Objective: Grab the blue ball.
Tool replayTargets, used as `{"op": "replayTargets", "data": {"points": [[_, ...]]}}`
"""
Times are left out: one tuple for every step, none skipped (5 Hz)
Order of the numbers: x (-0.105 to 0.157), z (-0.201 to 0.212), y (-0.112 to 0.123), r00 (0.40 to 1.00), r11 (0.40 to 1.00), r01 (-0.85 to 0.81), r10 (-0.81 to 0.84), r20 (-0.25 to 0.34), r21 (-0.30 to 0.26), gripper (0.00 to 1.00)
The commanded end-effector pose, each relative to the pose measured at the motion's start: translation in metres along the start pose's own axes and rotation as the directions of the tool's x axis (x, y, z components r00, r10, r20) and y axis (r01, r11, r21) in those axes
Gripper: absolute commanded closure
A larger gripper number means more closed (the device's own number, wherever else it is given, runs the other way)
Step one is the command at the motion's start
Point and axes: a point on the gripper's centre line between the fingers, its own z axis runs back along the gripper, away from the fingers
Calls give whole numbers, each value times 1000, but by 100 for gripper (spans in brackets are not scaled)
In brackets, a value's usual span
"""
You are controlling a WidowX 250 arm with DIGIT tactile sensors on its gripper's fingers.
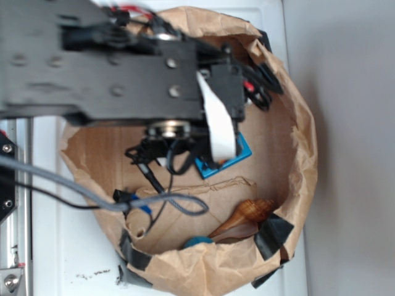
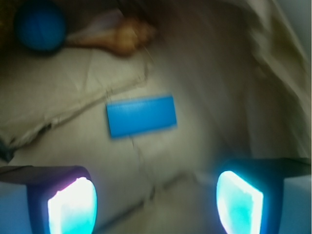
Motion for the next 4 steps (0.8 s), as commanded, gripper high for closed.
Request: {"op": "replayTargets", "data": {"points": [[22, -1, -5, 931, 946, 318, -299, 208, -61, 0], [24, 7, -21, 893, 913, 405, -384, 234, -50, 0], [36, 12, -34, 866, 888, 458, -437, 243, -36, 0], [52, 4, -41, 839, 855, 515, -487, 243, -66, 0]]}}
